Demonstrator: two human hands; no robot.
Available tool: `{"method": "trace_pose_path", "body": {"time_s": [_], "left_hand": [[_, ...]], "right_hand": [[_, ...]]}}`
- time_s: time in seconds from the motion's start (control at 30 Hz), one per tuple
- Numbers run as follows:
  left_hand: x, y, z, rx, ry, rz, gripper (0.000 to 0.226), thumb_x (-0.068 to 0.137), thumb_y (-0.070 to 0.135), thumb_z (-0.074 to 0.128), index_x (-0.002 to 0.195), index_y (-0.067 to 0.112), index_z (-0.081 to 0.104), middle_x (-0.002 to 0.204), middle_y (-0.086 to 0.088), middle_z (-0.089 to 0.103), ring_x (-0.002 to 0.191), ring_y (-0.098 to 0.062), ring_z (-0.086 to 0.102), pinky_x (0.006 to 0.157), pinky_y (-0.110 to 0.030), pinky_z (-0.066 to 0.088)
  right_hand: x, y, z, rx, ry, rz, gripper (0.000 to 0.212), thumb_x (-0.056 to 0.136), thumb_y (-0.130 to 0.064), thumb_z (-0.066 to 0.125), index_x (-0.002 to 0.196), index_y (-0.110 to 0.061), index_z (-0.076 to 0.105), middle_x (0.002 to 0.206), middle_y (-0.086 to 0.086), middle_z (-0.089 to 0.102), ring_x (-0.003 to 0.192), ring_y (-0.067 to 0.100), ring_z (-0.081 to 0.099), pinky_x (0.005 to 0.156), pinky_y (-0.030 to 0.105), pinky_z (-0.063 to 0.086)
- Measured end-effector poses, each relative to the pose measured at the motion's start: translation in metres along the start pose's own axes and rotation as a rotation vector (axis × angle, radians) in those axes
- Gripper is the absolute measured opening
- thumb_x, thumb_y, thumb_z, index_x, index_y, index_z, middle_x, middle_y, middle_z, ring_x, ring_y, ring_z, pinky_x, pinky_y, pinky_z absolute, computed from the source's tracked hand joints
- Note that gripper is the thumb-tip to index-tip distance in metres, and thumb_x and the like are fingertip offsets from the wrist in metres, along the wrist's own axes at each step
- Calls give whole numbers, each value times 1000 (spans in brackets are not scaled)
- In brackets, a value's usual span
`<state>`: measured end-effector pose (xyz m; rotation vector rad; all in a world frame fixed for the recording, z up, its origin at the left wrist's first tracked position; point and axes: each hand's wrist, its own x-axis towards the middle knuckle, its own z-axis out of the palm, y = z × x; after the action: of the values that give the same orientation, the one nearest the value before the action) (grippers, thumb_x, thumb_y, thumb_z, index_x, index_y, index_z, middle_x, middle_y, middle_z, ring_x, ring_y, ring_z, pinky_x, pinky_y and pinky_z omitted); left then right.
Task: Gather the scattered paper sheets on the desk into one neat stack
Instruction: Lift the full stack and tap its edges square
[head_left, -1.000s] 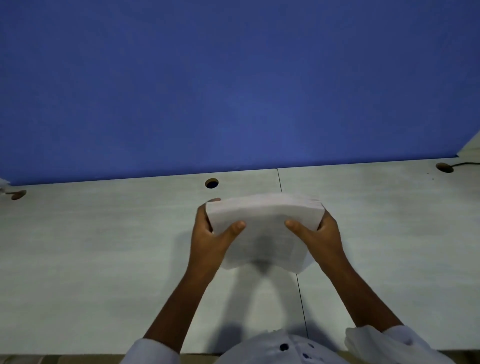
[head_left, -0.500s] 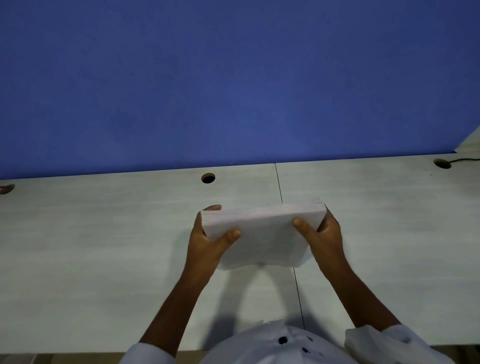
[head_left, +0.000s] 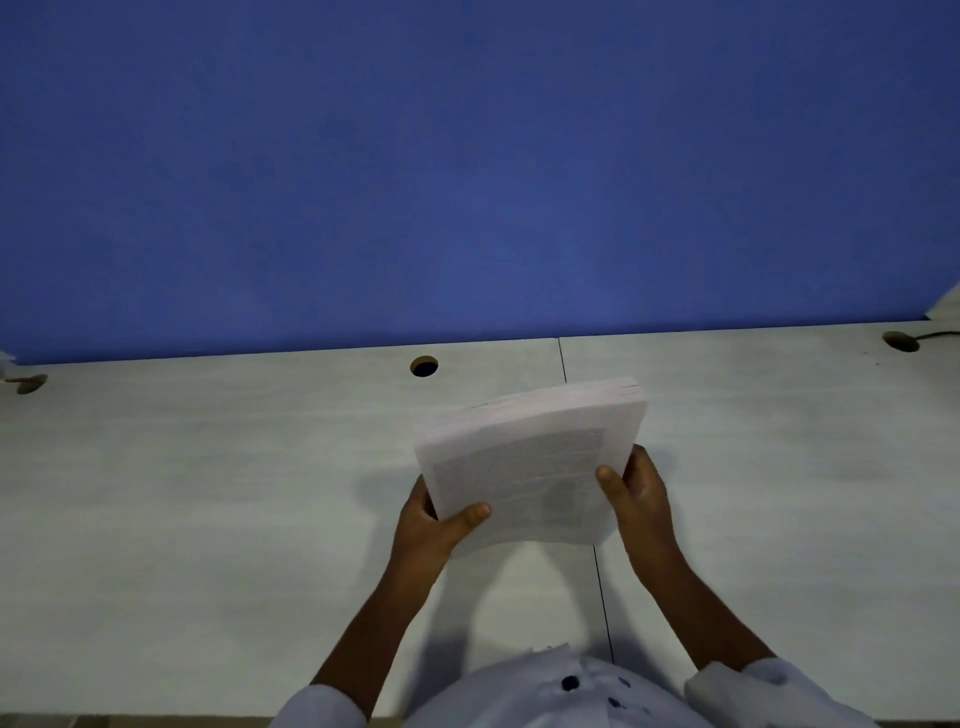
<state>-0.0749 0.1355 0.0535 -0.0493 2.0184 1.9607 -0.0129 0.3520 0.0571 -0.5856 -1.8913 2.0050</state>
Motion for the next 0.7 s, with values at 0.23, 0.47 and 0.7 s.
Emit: {"method": "trace_pose_path", "body": {"time_s": [0.23, 0.47, 0.7], "left_hand": [[3, -9, 9, 29, 85, -28, 50, 71, 27, 83, 116, 19, 64, 106, 4, 72, 99, -12, 68, 73, -16, 55], [15, 21, 24, 69, 178, 39, 22, 83, 30, 74, 102, 33, 64, 93, 18, 68, 86, 2, 64, 68, -10, 50], [22, 32, 13, 14, 74, 46, 41, 75, 24, 81, 111, 28, 63, 106, 8, 71, 98, -11, 67, 77, -21, 56]], "right_hand": [[4, 11, 9, -7, 3, 58, 65, 52, -47, 90, 109, -27, 65, 97, -8, 74, 91, 8, 70, 70, 21, 56], [16, -23, 19, -102, -59, 40, 43, 68, -22, 87, 105, -27, 65, 93, -16, 69, 85, -1, 68, 58, 9, 50], [25, -29, 5, -99, -9, 25, 40, 69, -16, 86, 102, -24, 64, 92, -13, 68, 87, 6, 66, 59, 11, 53]]}}
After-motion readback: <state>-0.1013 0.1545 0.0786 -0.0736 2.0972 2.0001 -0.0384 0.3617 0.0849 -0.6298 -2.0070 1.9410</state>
